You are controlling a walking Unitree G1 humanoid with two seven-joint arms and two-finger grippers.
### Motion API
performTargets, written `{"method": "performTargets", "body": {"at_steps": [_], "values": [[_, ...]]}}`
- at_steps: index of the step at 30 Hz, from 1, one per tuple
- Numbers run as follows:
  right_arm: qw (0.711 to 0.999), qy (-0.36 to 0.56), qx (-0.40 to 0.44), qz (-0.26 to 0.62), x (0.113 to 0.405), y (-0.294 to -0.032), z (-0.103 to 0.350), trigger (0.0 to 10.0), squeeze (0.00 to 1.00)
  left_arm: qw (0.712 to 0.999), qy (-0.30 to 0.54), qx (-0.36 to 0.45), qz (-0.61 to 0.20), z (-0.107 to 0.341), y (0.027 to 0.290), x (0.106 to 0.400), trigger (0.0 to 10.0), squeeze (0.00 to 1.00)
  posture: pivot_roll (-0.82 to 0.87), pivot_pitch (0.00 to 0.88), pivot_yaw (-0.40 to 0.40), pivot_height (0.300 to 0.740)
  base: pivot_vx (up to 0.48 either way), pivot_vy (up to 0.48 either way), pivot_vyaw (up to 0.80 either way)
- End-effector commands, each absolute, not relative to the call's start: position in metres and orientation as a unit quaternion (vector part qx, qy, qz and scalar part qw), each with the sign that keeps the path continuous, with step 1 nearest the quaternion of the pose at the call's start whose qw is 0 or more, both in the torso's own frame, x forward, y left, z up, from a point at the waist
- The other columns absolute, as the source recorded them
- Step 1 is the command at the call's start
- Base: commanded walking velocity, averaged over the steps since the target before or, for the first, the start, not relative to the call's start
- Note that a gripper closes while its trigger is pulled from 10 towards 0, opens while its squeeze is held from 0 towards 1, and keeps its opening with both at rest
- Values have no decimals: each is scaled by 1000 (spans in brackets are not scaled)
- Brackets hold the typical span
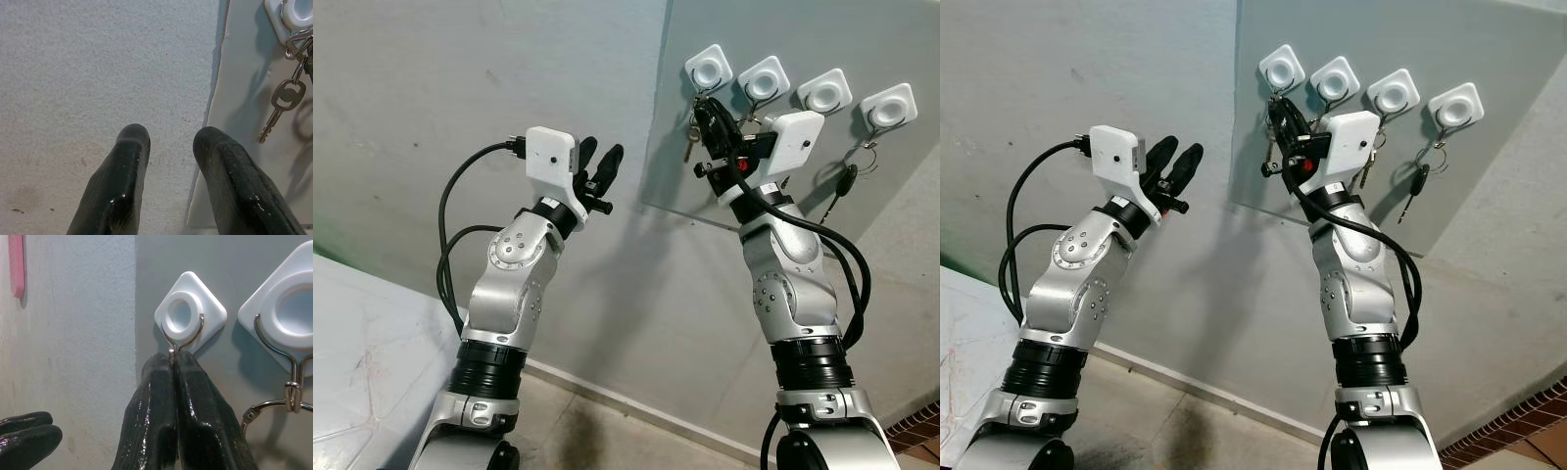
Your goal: Hang keys on a hook
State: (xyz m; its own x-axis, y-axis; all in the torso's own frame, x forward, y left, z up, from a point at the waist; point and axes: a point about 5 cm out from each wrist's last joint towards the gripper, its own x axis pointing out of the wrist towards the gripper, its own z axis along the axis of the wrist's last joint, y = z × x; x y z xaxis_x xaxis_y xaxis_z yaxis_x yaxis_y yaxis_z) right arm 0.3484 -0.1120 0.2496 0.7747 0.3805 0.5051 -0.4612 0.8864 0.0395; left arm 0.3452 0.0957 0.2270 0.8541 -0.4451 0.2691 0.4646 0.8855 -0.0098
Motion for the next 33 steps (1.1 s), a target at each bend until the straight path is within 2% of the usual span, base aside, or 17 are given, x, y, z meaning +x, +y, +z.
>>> {"method": "performTargets", "body": {"at_steps": [1, 8, 17, 23, 25, 33], "values": [[935, -262, 67, 230, 350, -110, 258, 10000, 0, 959, -139, -37, -244, 233, 93, 344, 10000, 0, 137, 22, -64, 740, 0, 0, 0], [935, -266, 46, 229, 349, -110, 257, 10000, 0, 960, -139, -37, -242, 233, 93, 344, 10000, 0, 137, 24, -64, 740, 0, 0, 0], [932, -282, -69, 219, 347, -106, 252, 10000, 0, 960, -137, -38, -242, 232, 93, 344, 10000, 0, 136, 29, -62, 740, 0, 0, 0], [931, -284, -85, 212, 347, -107, 251, 10000, 0, 960, -135, -38, -243, 231, 93, 343, 10000, 0, 138, 32, -62, 740, 0, 0, 0], [935, -280, -54, 209, 348, -109, 250, 10000, 0, 960, -135, -38, -242, 231, 93, 343, 10000, 0, 139, 32, -62, 740, 0, 0, 0], [935, -287, -50, 203, 348, -111, 251, 10000, 0, 960, -134, -39, -242, 231, 93, 343, 10000, 0, 138, 35, -62, 740, 0, 0, 0]]}}
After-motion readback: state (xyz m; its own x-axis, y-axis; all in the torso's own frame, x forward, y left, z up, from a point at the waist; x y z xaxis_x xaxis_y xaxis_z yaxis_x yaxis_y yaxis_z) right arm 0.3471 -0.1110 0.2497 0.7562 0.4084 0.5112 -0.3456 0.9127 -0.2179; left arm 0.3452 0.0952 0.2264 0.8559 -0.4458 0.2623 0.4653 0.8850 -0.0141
